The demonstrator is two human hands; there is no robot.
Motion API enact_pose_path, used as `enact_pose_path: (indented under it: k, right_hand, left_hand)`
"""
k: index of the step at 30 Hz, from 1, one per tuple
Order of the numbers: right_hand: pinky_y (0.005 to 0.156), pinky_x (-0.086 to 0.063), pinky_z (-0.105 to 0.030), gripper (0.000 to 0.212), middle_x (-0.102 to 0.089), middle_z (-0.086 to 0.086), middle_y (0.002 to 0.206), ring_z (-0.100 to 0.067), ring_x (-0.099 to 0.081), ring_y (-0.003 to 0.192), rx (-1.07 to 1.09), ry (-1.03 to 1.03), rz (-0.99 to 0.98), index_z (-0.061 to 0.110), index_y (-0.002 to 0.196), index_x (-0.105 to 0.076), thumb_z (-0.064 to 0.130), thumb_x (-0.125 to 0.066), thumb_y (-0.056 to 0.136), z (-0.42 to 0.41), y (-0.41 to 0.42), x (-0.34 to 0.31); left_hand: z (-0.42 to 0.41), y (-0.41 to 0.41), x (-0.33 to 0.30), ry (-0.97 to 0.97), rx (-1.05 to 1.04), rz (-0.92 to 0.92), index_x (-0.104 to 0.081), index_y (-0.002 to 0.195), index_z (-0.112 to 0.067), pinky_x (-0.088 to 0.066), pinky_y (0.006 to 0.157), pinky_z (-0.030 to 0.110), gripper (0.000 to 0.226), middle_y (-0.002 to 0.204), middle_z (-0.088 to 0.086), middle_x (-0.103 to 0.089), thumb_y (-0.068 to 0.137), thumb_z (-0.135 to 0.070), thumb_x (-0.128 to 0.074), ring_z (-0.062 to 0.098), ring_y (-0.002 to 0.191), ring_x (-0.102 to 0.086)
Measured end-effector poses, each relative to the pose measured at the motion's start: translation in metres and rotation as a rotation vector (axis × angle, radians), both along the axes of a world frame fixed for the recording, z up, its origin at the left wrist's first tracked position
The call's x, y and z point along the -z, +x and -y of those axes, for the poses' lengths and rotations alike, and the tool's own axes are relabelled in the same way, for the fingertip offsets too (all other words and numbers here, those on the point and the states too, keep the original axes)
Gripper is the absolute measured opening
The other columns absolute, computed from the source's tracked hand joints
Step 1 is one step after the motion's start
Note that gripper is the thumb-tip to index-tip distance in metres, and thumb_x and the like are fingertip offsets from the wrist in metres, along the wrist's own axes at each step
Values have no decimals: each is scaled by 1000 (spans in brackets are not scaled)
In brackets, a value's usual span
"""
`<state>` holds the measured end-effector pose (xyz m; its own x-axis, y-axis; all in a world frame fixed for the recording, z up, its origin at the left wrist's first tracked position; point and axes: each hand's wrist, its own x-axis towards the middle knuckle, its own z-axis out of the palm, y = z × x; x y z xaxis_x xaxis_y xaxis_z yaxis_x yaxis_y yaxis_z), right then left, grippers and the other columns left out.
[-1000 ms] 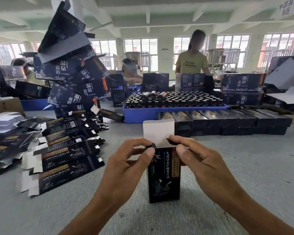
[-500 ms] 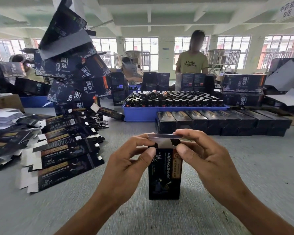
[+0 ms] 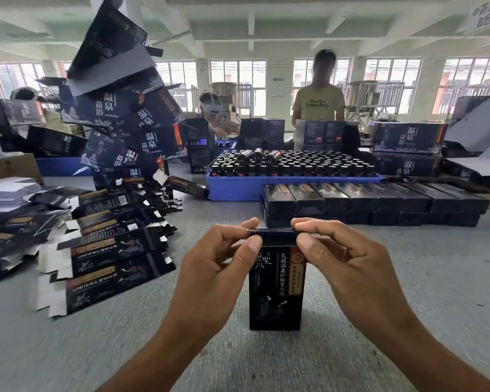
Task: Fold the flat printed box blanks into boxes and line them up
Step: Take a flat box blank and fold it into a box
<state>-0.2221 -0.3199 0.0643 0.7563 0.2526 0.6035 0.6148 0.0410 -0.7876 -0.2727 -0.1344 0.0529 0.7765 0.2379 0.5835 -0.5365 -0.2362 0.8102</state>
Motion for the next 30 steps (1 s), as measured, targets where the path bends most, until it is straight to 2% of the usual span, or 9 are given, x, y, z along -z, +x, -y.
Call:
enact_pose_path:
  k: [2, 5, 8, 12, 18, 22, 24, 27, 30]
  right_hand:
    - [92, -55, -20, 21, -74, 18, 108, -5, -70, 104, 18, -15, 16, 34, 102, -75, 36, -64, 84, 0, 0, 0]
    - [90, -57, -24, 22, -71, 22, 112, -3, -67, 109, 51, -72, 65, 34, 103, -74, 39, -61, 86, 1, 0, 1]
    - [89, -57, -27, 24, -69, 24, 116, -3, -65, 112, 82, -122, 115, 31, 104, -74, 42, -59, 88, 2, 2, 3]
    - [89, -54, -20, 23, -67, 26, 118, 0, -64, 114, 134, -163, 191, 30, 105, -75, 40, -60, 91, 2, 7, 6]
    - [89, -52, -15, 24, -64, 26, 126, 0, -62, 117, 167, -171, 239, 29, 109, -73, 38, -60, 92, 0, 11, 14]
    - [92, -53, -18, 33, -52, 34, 138, 6, -56, 121, 146, -246, 212, 45, 127, -60, 47, -58, 94, -1, 14, 20]
    - [96, -47, -19, 49, -39, 44, 142, 14, -47, 125, 163, -372, 205, 57, 141, -40, 58, -55, 94, -3, 16, 26]
    - [97, -45, -16, 65, -27, 60, 131, 20, -41, 125, 172, -496, 175, 70, 143, -15, 64, -53, 90, -5, 17, 32]
    - [110, -36, -24, 69, -15, 53, 146, 16, -28, 137, 192, -609, 251, 65, 146, -13, 64, -53, 89, -8, 15, 36]
  left_hand:
    - [-1, 0, 0, -26, 33, -2, -62, 104, -32, -57, 86, 26, 23, 118, -14, -72, 83, -41, -66, 10, 104, -71]
    - [-3, 0, 0, 110, -8, 30, -63, 120, -43, -58, 82, 24, 25, 118, -17, -71, 95, -40, -63, 7, 104, -69]
    - [-8, 1, 2, 246, -68, 91, -72, 117, -32, -60, 79, 28, 25, 120, -13, -70, 96, -29, -59, 9, 111, -66]
    - [-15, 3, 3, 426, -139, 182, -74, 117, -20, -55, 77, 17, 25, 128, -9, -67, 95, -21, -61, 6, 115, -64]
    - [-20, 8, 8, 526, -113, 148, -65, 124, -28, -57, 76, 18, 33, 124, -15, -66, 94, -42, -60, 1, 107, -66]
    - [-24, 11, 14, 466, 3, -22, -47, 132, -51, -61, 76, 31, 44, 116, -14, -69, 92, -49, -64, 7, 99, -70]
    - [-25, 14, 16, 375, 44, -94, -44, 134, -55, -61, 77, 35, 47, 115, -13, -68, 94, -46, -65, 12, 99, -71]
    - [-29, 19, 20, 309, -18, -124, -41, 133, -60, -59, 71, 27, 48, 108, -14, -69, 92, -48, -63, 10, 94, -71]
    - [-40, 23, 23, 193, -99, -230, -37, 135, -58, -56, 64, 22, 50, 100, -8, -71, 91, -47, -61, 5, 86, -71]
